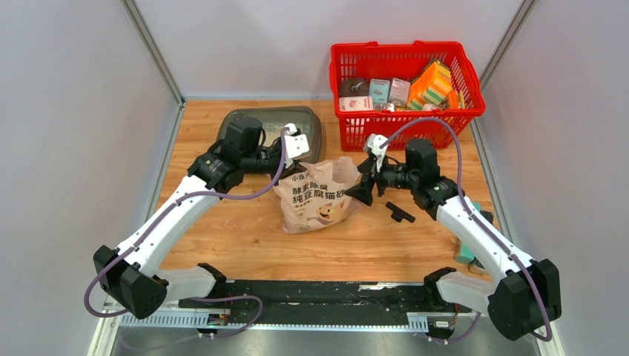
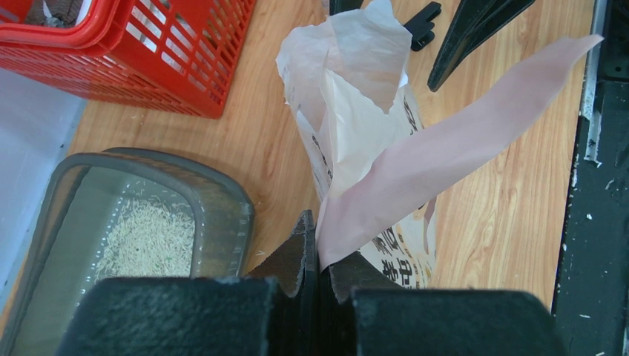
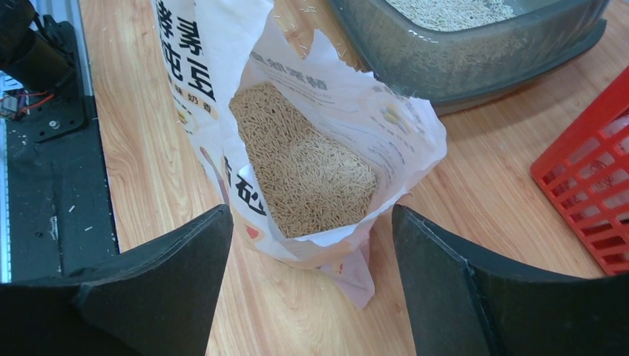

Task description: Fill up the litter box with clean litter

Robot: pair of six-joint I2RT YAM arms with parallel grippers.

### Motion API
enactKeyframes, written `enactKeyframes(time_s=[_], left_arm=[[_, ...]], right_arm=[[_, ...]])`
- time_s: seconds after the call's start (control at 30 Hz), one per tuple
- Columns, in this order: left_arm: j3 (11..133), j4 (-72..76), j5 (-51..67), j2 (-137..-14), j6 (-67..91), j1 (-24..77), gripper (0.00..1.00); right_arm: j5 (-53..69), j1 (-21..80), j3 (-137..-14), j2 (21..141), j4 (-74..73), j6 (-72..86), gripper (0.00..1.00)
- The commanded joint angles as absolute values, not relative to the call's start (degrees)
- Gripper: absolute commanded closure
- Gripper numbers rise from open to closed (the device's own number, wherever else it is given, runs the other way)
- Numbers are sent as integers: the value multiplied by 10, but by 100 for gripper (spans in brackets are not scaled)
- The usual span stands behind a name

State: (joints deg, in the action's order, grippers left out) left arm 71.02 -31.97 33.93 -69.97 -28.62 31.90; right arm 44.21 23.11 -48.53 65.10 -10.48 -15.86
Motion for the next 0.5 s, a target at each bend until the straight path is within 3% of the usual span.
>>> enactKeyframes(time_s=[0.0,0.47], left_arm=[[772,-227,365,-684,-280,320,100],[769,-223,367,-684,-275,320,100]], right_arm=[[420,233,-484,621,-133,-193,17],[482,243,-486,678,-85,-164,28]])
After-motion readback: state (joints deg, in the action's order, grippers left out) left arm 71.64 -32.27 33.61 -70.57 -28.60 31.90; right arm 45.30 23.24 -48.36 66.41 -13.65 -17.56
